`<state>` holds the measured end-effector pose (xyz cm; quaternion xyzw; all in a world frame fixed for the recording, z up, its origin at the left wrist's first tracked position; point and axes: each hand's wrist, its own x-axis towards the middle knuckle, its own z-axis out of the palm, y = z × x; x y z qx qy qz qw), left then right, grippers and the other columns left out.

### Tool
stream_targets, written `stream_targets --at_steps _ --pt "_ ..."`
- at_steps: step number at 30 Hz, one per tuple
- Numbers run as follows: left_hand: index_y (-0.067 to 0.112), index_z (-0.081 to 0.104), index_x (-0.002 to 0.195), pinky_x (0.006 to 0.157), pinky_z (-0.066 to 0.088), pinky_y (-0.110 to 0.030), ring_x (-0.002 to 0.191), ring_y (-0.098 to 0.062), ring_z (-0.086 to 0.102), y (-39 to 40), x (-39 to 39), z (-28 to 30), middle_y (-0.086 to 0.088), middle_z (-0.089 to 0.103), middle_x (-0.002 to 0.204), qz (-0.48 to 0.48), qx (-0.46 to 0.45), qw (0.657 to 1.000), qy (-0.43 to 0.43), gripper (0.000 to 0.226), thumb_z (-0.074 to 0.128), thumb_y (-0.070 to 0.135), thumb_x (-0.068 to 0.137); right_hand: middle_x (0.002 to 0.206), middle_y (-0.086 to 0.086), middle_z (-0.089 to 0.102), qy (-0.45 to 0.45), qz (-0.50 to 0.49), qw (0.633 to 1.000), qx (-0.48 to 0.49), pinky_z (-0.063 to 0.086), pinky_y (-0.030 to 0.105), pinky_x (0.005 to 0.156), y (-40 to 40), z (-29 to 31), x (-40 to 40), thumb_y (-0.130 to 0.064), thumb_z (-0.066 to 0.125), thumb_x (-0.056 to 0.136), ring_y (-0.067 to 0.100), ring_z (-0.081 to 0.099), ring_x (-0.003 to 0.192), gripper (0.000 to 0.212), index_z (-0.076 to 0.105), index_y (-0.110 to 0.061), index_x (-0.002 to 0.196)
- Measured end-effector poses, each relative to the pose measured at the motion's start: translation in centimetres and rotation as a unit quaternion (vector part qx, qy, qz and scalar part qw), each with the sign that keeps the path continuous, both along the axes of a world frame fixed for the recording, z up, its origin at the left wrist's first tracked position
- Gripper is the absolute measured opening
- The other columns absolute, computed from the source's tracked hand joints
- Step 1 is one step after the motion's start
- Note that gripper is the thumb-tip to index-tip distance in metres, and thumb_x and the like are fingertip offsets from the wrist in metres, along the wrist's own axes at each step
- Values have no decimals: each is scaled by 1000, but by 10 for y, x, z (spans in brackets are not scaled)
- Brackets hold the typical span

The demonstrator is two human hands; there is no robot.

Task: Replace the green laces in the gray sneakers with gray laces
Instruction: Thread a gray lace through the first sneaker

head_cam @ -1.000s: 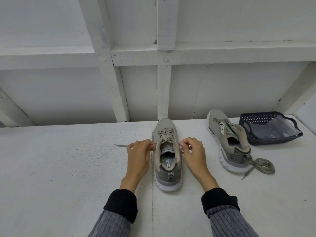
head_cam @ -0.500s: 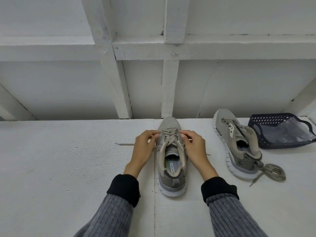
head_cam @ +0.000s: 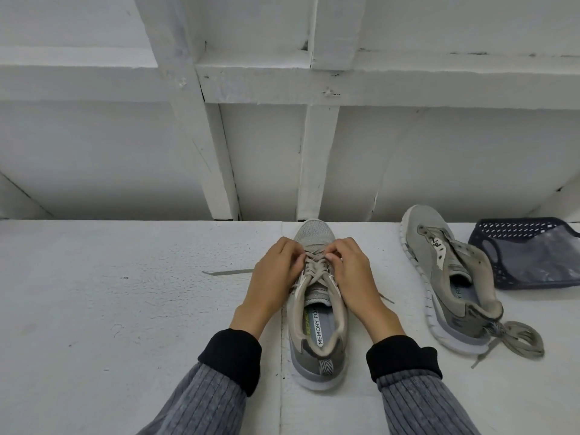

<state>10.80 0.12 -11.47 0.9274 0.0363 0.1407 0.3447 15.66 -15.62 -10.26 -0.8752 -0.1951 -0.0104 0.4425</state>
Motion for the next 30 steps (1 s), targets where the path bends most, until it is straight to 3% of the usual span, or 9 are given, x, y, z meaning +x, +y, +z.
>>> stream_targets --at_steps 3,6,11,15,18,20,24,28,30 --pt "15 53 101 71 42 -26 84 -11 54 -7 -1 -4 2 57 101 34 -26 999 7 9 50 24 100 93 -3 47 -3 23 999 -32 37 14 69 -3 -1 -1 -2 41 98 5 46 81 19 48 -17 89" --pt "19 50 100 70 43 -26 83 -12 57 -11 -5 -4 3 60 97 55 -66 996 14 6 49 25 101 94 -1 49 -5 13 1000 -22 40 21 69 -4 -2 -5 -3 41 99 10 47 82 16 47 -15 90" --pt "23 61 95 82 53 -27 93 -4 64 -4 -13 -2 11 67 96 33 -216 976 -4 3 61 25 96 96 -8 60 65 2 997 49 45 13 76 -11 1 -7 -13 53 97 1 56 92 9 57 -20 93" --pt "22 73 102 90 46 -15 102 -2 59 -1 -18 -4 11 62 106 -12 -151 988 -26 17 61 13 96 103 -8 59 69 26 996 49 41 5 83 -14 1 -8 -4 59 92 -2 56 97 23 71 -19 104" --pt "21 75 105 86 41 -6 101 6 57 -3 -18 -3 12 58 112 -5 -116 992 -43 19 61 12 96 101 -7 59 50 17 998 45 42 7 85 -10 0 -8 -5 61 91 0 56 97 21 73 -18 101" --pt "21 73 105 79 47 -12 93 4 58 -5 -17 -2 13 56 113 -5 -79 996 -45 15 61 18 96 100 -6 59 29 26 999 32 43 10 84 -9 0 -9 -6 59 93 0 56 95 18 72 -17 98" --pt "14 60 106 71 54 -41 85 -12 61 -8 -17 -3 8 49 116 20 -28 999 -21 14 54 25 99 95 -9 51 16 22 1000 10 40 16 74 -8 2 -13 -9 43 100 -2 50 87 16 55 -19 95" --pt "14 51 104 66 55 -47 83 -21 64 -17 -22 -2 12 40 112 63 -61 996 -31 30 39 40 96 99 -6 43 21 12 1000 12 43 30 76 -7 3 -16 -11 32 102 7 47 84 15 44 -18 96" --pt "17 51 105 69 55 -46 85 -15 63 -18 -23 0 13 41 110 63 -87 994 -28 22 43 36 99 99 -8 44 16 13 1000 6 45 32 76 -7 4 -15 -11 34 102 8 48 84 15 45 -18 96"
